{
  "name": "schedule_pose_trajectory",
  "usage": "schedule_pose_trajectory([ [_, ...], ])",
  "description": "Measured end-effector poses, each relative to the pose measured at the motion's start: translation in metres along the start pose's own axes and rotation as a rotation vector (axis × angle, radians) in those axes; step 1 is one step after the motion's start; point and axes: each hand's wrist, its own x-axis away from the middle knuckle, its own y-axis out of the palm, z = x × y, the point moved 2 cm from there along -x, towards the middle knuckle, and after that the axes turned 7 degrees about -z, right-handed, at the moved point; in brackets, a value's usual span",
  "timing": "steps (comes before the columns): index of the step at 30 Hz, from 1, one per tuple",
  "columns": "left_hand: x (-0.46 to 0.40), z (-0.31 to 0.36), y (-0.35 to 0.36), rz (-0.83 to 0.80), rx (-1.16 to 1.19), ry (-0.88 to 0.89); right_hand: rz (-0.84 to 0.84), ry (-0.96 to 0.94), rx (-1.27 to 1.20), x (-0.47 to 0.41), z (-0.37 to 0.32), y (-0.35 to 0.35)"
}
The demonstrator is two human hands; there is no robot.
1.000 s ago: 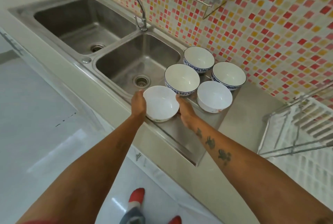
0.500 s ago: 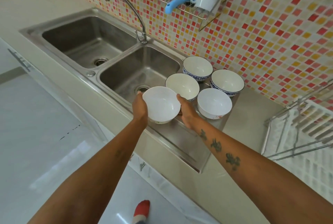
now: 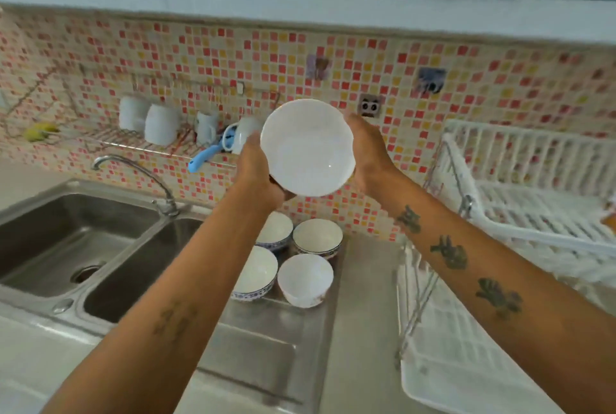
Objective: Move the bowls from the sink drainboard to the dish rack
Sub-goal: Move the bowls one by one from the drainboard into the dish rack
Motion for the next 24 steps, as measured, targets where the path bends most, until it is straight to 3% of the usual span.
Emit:
schedule_pose_trajectory([
  [7,0.018,-0.019,0.152,-0.428,-0.195,-0.063,0.343,-0.103,0.045,0.047,-0.067,-0.140],
  [12,0.020,-0.059,0.229,-0.585,-0.345,-0.165,0.534,-0.082,0.030,0.094,-0.074,-0.223],
  [17,0.014,-0.107,0.290,-0.693,-0.397,-0.196,0.583,-0.086,0.032,0.144,-0.080,-0.293],
  [20,0.010,-0.130,0.321,-0.736,-0.529,-0.097,0.574,-0.084,0.080,0.167,-0.086,-0.330],
  [24,0.005,-0.151,0.354,-0.761,-0.848,0.282,0.610,-0.011,0.079,0.178,-0.083,-0.372],
])
